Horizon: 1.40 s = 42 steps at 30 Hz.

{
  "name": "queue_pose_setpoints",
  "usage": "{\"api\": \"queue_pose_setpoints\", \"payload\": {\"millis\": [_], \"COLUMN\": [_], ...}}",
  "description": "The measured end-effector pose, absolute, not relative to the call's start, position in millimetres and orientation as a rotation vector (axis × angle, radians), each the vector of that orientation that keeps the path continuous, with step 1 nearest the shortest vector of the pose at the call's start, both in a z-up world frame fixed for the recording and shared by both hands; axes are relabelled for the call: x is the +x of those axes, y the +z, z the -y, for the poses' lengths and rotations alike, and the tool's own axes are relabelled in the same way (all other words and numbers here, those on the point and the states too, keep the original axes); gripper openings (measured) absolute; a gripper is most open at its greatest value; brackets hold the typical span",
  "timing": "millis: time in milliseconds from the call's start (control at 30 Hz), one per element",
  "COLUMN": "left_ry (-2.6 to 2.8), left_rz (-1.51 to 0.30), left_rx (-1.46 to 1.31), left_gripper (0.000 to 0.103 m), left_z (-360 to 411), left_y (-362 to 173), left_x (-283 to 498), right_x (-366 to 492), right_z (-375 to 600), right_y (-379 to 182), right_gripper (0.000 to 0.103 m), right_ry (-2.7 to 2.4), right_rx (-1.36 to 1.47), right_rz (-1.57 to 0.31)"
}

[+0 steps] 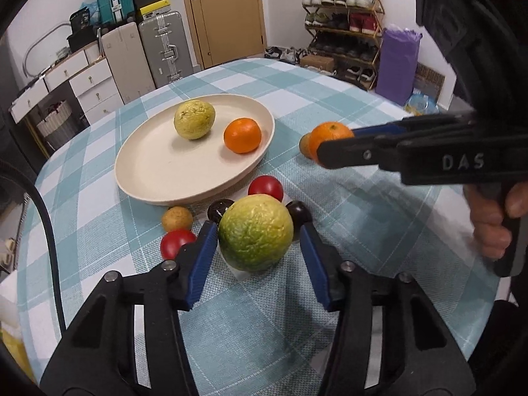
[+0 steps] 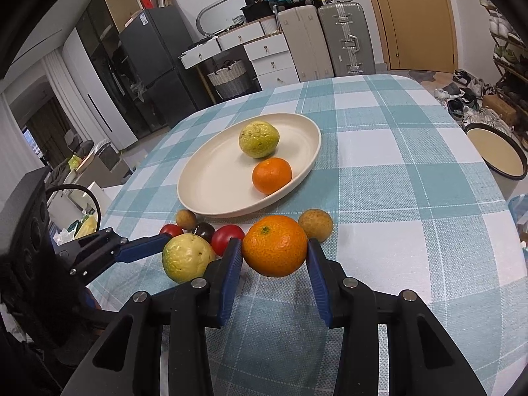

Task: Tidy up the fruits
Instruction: 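Grasp the yellow lemon with the left gripper while the right gripper grasps an orange, then carry the lemon and orange onto the cream plate and release them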

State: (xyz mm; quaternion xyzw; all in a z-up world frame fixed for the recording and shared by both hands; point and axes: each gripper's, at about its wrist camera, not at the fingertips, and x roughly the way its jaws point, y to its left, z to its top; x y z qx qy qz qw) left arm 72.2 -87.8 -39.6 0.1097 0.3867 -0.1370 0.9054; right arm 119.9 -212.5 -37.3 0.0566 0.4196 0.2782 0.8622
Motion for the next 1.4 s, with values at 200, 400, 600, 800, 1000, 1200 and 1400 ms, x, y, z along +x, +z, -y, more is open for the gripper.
{"api": "queue_pose_setpoints", "payload": {"millis": [200,400,600,800,1000,1200,1400], "left_ry": [-0.280,-0.266,-0.290,-0.307,-0.278,-0.241,-0.207], "left_rz": [-0.814,-0.838,-0.828,-0.775,-0.719,-0.676,-0.655], "left_rx": [0.253,0.289,0.244,0.189,0.118,0.041,-0.031], "left_gripper": [0.046,0.046,0.046,0.046,0.046,0.046,0.046], "left_z": [90,94,89,82,65,42,16], "left_y": [-41,-47,-46,-35,-19,-8,1], "left_x": [76,81,82,75,73,77,82], "right_x": [120,119,118,117,113,112,111], "right_z": [216,218,217,216,213,212,209], "right_y": [-35,-32,-31,-30,-28,-28,-23], "right_gripper": [0.041,0.041,0.040,0.041,0.041,0.041,0.041], "right_ry": [0.582,0.578,0.582,0.590,0.603,0.604,0.611], "right_rx": [0.127,0.131,0.131,0.135,0.130,0.134,0.134], "right_rz": [-0.875,-0.866,-0.864,-0.856,-0.832,-0.821,-0.812]}}
